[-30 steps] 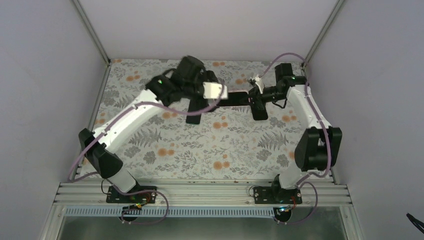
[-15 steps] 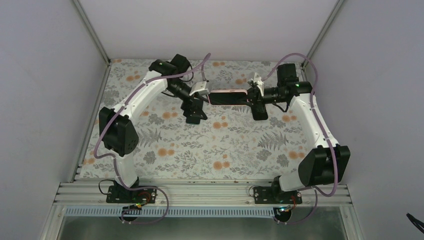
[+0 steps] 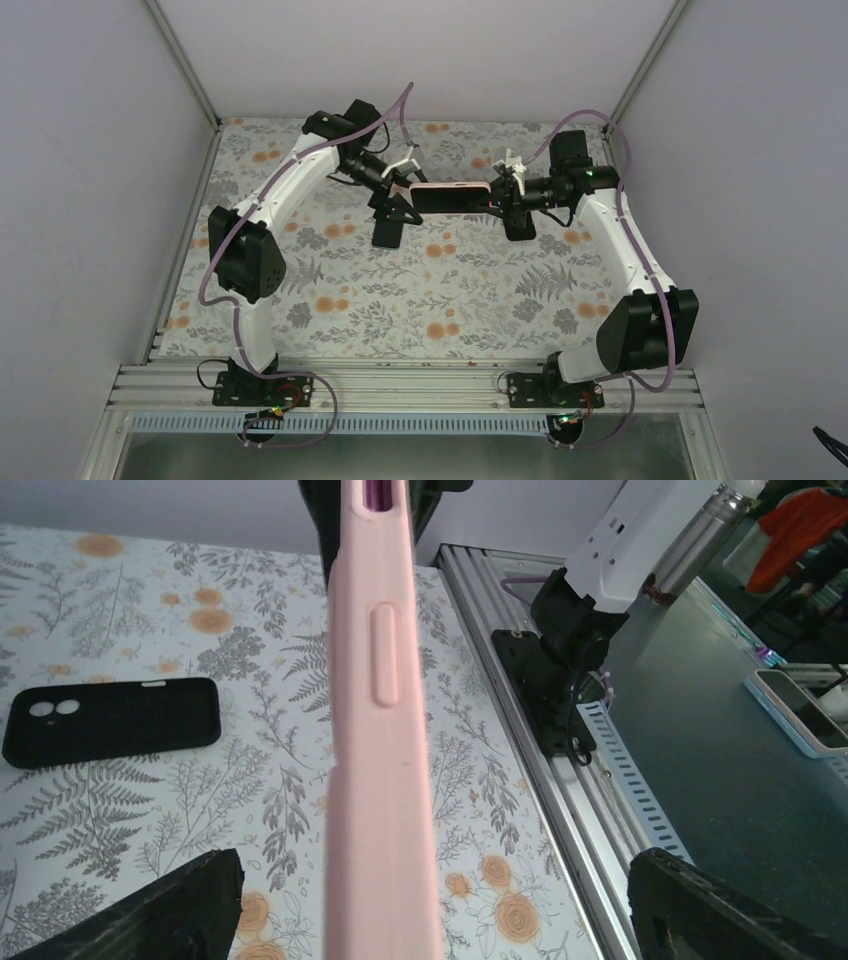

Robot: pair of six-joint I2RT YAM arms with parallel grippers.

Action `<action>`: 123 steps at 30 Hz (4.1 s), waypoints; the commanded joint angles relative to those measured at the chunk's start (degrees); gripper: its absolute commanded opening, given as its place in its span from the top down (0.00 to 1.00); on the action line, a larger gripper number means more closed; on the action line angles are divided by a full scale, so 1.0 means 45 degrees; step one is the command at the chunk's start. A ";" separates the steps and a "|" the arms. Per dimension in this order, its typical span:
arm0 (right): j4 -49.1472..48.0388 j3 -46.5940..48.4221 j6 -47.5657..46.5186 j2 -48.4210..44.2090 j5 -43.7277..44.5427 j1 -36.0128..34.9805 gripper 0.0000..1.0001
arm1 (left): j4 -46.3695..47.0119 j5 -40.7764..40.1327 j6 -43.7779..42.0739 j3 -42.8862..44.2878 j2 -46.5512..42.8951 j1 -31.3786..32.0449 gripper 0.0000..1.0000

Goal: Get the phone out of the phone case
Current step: Pick up the phone at the center of the board, then remove the phone case from the phone.

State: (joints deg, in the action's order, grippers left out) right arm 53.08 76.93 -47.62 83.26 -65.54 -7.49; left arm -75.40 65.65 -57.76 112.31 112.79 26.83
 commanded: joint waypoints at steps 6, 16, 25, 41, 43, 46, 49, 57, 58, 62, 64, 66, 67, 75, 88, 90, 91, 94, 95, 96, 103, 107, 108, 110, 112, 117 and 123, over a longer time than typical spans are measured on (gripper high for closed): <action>-0.0360 0.0198 0.0128 -0.0479 -0.1861 -0.0163 0.97 | 0.0413 0.0190 0.0609 0.0820 0.0403 -0.0025 0.43; -0.0042 0.0420 -0.0025 -0.0456 -0.1869 -0.0298 0.97 | -0.0526 0.0912 0.0318 0.1375 0.0738 0.0047 0.97; 0.0239 0.0946 0.0439 -0.0328 -0.0538 -0.0313 0.15 | -0.0530 0.0079 0.0229 0.0806 0.0081 0.0318 0.98; 0.4572 0.2448 -0.2715 0.1026 0.3194 -0.0334 0.00 | -0.0533 -0.8527 0.1286 0.0670 -0.2082 0.1845 0.98; 0.4538 0.2320 -0.2795 0.1215 0.3137 -0.0374 0.01 | -0.0531 -0.9032 0.1400 0.0616 -0.2346 0.2094 0.98; 0.4470 0.2152 -0.2917 0.1512 0.3207 -0.0495 0.01 | -0.0530 -0.9705 0.1546 0.0293 -0.2565 0.2399 0.98; 0.4425 0.2039 -0.2915 0.1750 0.3579 -0.0671 0.03 | -0.0531 -1.0361 0.1796 -0.0118 -0.2645 0.2721 0.98; 0.3799 0.1656 -0.2720 0.1729 0.3691 -0.0865 0.05 | -0.0510 -1.0387 0.2088 -0.0037 -0.2639 0.3147 0.98; 0.3792 0.1577 -0.2722 0.1763 0.3661 -0.0884 0.05 | -0.0511 -1.0399 0.2102 0.0022 -0.2594 0.3158 0.98; 0.3620 0.1103 -0.2808 0.1744 0.3644 -0.0929 0.07 | -0.0510 -1.0486 0.2095 0.0134 -0.2512 0.3159 0.98; 0.3309 0.0885 -0.2697 0.1670 0.3667 -0.0928 0.07 | -0.0511 -1.0451 0.2076 0.0185 -0.2496 0.3154 0.98; 0.3024 0.0698 -0.2544 0.1569 0.3605 -0.0932 0.07 | -0.0511 -1.0412 0.2092 0.0311 -0.2422 0.3159 0.98; 0.3009 0.0650 -0.2571 0.1567 0.3504 -0.0944 0.07 | -0.0511 -1.0409 0.2093 0.0359 -0.2406 0.3159 0.98; 0.2389 0.0687 -0.2182 0.1403 0.3543 -0.0946 0.09 | -0.0511 -1.0308 0.2073 0.0284 -0.2340 0.3159 0.98; 0.2049 0.1324 -0.1911 0.2052 0.3900 -0.0948 0.12 | -0.0511 -1.0479 0.2196 -0.0382 -0.2762 0.3566 0.98; 0.2282 0.1715 -0.2045 0.2270 0.3948 -0.0949 0.13 | -0.0513 -1.0702 0.2291 -0.0644 -0.2926 0.3845 0.98; 0.2406 0.1917 -0.2130 0.2404 0.3994 -0.0951 0.13 | -0.0511 -1.0809 0.2347 -0.0769 -0.2984 0.4011 0.98; 0.2882 0.2701 -0.2300 0.3035 0.4329 -0.0940 0.13 | -0.0514 -1.1090 0.2615 -0.1055 -0.3161 0.4526 0.98; 0.3040 0.2970 -0.2323 0.3257 0.4452 -0.0952 0.13 | -0.0511 -1.1199 0.2678 -0.1143 -0.3228 0.4709 0.98; 0.3163 0.3221 -0.2318 0.3414 0.4574 -0.0951 0.13 | -0.0511 -1.1274 0.2779 -0.1196 -0.3285 0.4874 0.98; 0.3708 0.4679 -0.2445 0.4631 0.5117 -0.0937 0.13 | -0.0531 -1.1618 0.3124 -0.1304 -0.3568 0.5574 0.98; 0.3692 0.4943 -0.2476 0.5102 0.5285 -0.0946 0.13 | -0.0531 -1.1678 0.3128 -0.1485 -0.3641 0.5648 0.98; 0.3659 0.4998 -0.2479 0.5221 0.5330 -0.0953 0.13 | -0.0535 -1.1690 0.3128 -0.1504 -0.3644 0.5685 0.98; 0.3654 0.5210 -0.2434 0.5471 0.5427 -0.0947 0.13 | -0.0533 -1.1698 0.3128 -0.1535 -0.3639 0.5741 0.98; 0.3711 0.5495 -0.2410 0.5706 0.5524 -0.0940 0.14 | -0.0531 -1.1725 0.3138 -0.1570 -0.3640 0.5809 0.98; 0.3603 0.6000 -0.2145 0.5977 0.5527 -0.0950 0.14 | -0.0531 -1.1858 0.3086 -0.1559 -0.3622 0.5874 0.98; 0.3893 0.4741 -0.2769 0.5055 0.5586 -0.0915 0.14 | -0.0456 -1.2377 0.2925 -0.1697 -0.3748 0.5661 0.98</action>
State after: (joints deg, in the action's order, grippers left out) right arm 69.93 101.86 -58.33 109.56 -40.16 -11.92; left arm -78.48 10.15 -43.27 104.66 98.91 53.15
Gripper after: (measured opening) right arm 0.861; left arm 0.116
